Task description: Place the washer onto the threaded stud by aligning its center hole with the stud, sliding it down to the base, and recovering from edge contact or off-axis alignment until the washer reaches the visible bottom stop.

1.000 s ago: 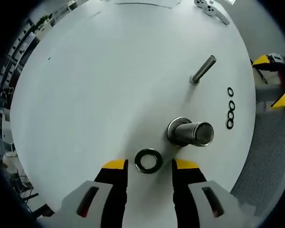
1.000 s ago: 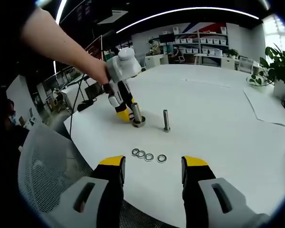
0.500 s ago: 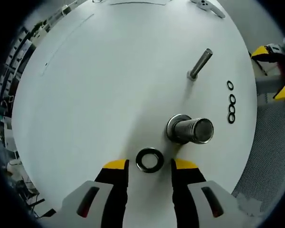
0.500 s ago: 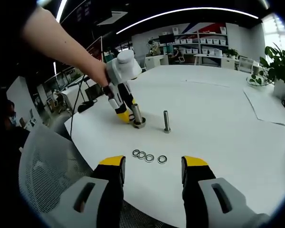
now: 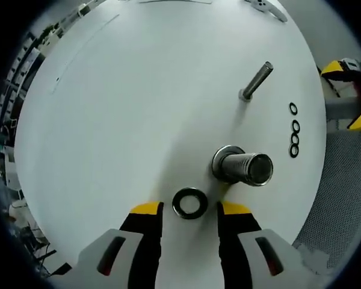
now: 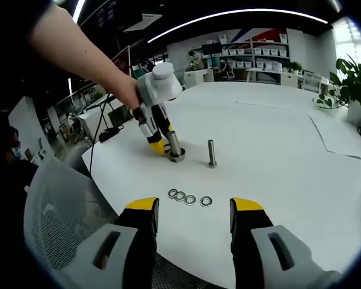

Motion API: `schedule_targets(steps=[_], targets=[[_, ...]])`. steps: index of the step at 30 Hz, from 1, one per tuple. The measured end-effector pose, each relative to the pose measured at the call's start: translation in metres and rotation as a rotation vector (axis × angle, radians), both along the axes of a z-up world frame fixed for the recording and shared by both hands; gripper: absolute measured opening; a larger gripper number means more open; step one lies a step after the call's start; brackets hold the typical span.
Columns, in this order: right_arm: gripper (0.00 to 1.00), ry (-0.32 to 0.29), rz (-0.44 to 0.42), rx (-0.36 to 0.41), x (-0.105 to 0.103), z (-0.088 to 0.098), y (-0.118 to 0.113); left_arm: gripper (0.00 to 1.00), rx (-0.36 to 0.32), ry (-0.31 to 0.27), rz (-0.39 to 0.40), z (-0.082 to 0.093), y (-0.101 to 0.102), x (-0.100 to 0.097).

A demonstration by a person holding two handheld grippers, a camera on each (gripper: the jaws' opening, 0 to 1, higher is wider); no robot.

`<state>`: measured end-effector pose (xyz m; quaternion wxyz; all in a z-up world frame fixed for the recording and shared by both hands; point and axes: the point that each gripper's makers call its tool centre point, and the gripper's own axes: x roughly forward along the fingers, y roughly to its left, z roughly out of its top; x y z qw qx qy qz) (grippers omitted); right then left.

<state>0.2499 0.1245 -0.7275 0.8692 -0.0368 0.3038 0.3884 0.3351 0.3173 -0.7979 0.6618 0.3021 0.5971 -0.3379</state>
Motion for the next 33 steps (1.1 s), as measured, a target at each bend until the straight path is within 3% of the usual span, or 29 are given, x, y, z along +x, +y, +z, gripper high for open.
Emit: schedule_targets(steps=[33], targets=[[0.49, -0.002, -0.006, 0.002, 0.0009, 0.0005, -0.0004, 0.33, 0.033, 0.024, 0.014, -0.0001, 0.0008, 0.0014]])
